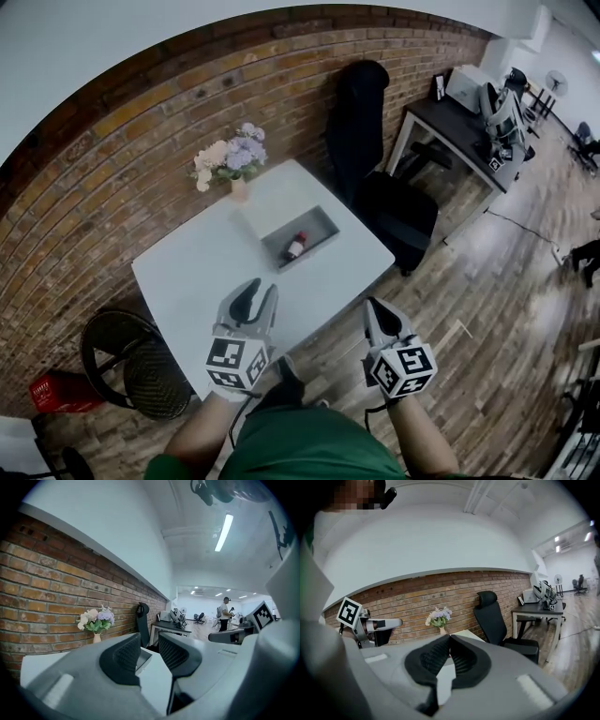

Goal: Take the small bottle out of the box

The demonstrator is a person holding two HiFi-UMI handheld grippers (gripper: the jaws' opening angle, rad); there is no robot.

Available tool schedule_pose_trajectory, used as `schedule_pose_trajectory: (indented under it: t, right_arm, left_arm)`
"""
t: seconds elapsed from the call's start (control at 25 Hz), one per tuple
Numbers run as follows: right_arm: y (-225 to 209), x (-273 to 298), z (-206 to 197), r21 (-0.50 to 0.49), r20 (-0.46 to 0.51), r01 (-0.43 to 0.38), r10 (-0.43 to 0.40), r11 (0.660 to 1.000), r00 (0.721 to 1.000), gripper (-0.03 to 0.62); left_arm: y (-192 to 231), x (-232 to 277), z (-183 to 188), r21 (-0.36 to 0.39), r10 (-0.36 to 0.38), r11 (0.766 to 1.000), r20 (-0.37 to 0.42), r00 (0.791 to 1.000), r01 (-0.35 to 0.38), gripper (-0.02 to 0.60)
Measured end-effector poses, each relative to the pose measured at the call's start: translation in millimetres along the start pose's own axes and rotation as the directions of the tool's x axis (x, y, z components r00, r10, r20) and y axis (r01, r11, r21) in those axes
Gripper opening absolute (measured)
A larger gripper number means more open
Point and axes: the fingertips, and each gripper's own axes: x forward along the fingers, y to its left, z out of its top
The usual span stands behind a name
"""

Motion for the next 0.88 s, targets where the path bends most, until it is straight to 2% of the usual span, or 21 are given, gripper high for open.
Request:
schedule_pose_trajectory:
  t: [0.2, 0.4, 0.56, 0.72, 0.76, 0.88]
  right_arm:
    - [-4, 54, 1, -0.014, -0.05, 0.005, -0.006, 1.0, 0.999, 0.003]
    - [2, 102, -1, -0.004, -0.105, -0.007, 0.007, 1.0, 0.994, 0.003]
    - [3, 138, -3, -0.037, -0.144, -0.015, 0.009, 0.999, 0.99, 0.003]
    - [6, 168, -5, -0.088, -0.194, -0.057, 0.039, 0.994, 0.98, 0.007]
    - [5, 174, -7, -0.098, -0.21, -0.071, 0.049, 0.993, 0.976, 0.038]
    - [-4, 193, -11, -0.117, -0.254, -0.107, 0.074, 0.987, 0.964, 0.055]
  left_arm:
    - [31, 39, -14, -0.032, -0.028, 0.999, -0.035, 0.999, 0.027, 0.127]
    - [70, 59, -24, -0.069, -0.02, 0.997, -0.061, 0.998, 0.016, 0.127]
    - [99, 65, -33, -0.099, -0.013, 0.995, -0.082, 0.997, 0.005, 0.127]
    - [120, 63, -44, -0.133, -0.012, 0.991, -0.114, 0.993, -0.003, 0.127]
    - [122, 63, -47, -0.139, -0.011, 0.99, -0.122, 0.992, -0.006, 0.127]
    - [125, 65, -56, -0.143, -0.003, 0.99, -0.146, 0.989, -0.018, 0.127]
